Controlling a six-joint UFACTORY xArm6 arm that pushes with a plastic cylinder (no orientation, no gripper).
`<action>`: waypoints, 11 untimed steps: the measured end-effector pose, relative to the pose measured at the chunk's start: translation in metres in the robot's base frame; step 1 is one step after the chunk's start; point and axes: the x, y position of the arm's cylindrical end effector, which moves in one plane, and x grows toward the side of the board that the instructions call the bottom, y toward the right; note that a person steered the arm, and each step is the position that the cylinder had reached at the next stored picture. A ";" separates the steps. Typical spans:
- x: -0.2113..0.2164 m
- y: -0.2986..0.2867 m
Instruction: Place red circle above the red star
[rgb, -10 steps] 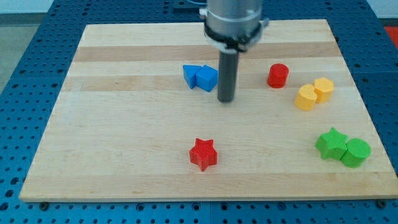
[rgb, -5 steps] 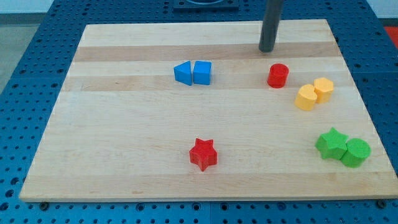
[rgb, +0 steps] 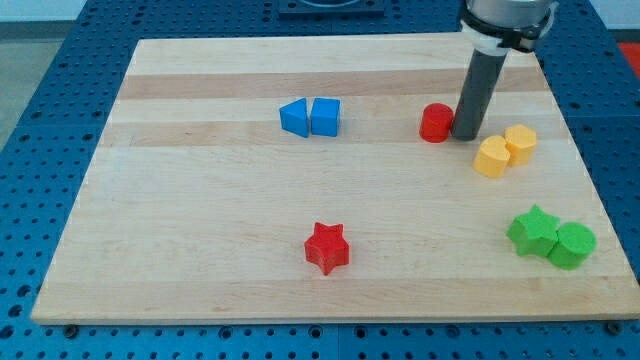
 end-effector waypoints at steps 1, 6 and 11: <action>-0.003 0.036; -0.030 -0.010; 0.064 -0.122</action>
